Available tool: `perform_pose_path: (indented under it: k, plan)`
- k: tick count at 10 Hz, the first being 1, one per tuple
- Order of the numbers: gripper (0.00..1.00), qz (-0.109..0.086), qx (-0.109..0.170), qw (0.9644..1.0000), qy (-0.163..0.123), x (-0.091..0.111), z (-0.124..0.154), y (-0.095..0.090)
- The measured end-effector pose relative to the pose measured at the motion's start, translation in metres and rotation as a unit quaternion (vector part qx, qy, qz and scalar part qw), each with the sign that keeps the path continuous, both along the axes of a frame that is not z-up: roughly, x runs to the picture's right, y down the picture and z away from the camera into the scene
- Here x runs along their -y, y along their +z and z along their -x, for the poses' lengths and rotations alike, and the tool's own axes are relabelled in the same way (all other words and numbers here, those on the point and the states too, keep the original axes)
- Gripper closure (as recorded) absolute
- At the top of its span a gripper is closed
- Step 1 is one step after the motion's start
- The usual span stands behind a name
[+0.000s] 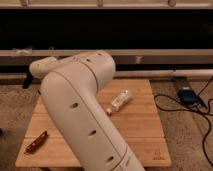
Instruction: Drag the ceramic bowl in a circle
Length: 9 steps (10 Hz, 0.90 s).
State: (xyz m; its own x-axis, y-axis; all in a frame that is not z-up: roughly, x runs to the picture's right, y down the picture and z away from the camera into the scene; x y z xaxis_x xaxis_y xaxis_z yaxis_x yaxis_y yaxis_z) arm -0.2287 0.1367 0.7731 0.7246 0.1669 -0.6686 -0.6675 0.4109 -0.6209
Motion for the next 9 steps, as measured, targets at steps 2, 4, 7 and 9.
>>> perform_pose_path:
  k: [2,4,7,9]
  plan:
    - [0.20,0.016,0.011,0.9997,0.018,-0.005,-0.003,0.003]
    - [0.20,0.017,0.031,0.9977,0.058,-0.005,-0.009,0.005]
    - [0.20,-0.005,0.053,0.9941,0.094,0.019,-0.011,0.003]
    - [0.20,-0.022,0.069,0.9919,0.104,0.040,-0.003,0.004]
